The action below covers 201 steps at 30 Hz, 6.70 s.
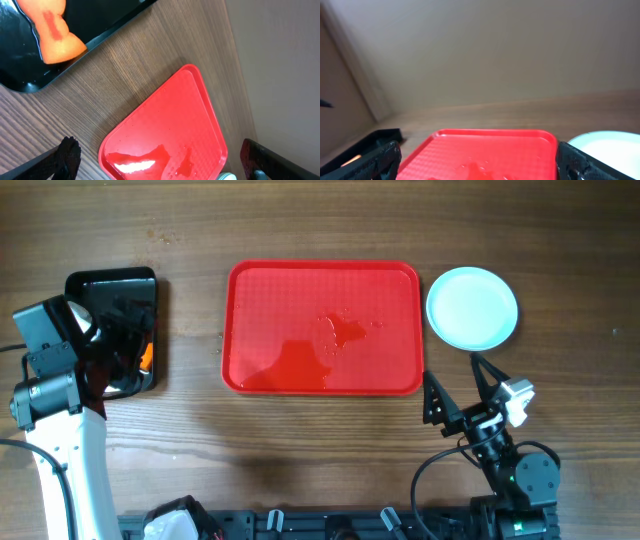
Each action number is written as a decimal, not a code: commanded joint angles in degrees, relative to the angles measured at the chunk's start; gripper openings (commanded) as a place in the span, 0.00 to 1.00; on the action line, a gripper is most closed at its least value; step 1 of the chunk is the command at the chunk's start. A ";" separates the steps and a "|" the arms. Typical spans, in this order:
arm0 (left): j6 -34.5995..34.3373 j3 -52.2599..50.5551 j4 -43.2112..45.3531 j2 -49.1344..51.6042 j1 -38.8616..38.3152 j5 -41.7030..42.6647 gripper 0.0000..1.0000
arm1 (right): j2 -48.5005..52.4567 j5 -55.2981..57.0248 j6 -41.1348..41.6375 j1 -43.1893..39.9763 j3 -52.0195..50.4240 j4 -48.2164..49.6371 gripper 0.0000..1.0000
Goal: Clean dirty plates on tray and stack at the side
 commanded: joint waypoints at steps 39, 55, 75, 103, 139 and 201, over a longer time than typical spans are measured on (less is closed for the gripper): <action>0.26 -0.20 0.13 -0.22 0.07 0.90 1.00 | -3.69 -2.56 -11.89 -12.41 -0.52 -9.55 1.00; 0.26 -0.20 0.13 -0.22 0.07 0.90 1.00 | -3.72 -2.34 -11.87 -12.41 -0.52 -9.09 1.00; 0.24 -0.20 0.13 -0.22 0.07 0.87 1.00 | -3.72 4.33 -20.83 -12.41 -0.52 -9.79 1.00; 0.26 -0.20 0.13 -0.22 0.07 0.90 1.00 | -3.67 1.73 -20.26 -12.41 -0.52 -9.35 1.00; 21.55 -43.93 51.15 -27.23 -15.69 4.81 1.00 | -3.67 1.73 -20.28 -12.41 -0.52 -9.33 1.00; 33.11 -59.78 42.16 -66.64 -18.45 -11.23 1.00 | -3.67 1.73 -20.26 -12.41 -0.52 -9.33 1.00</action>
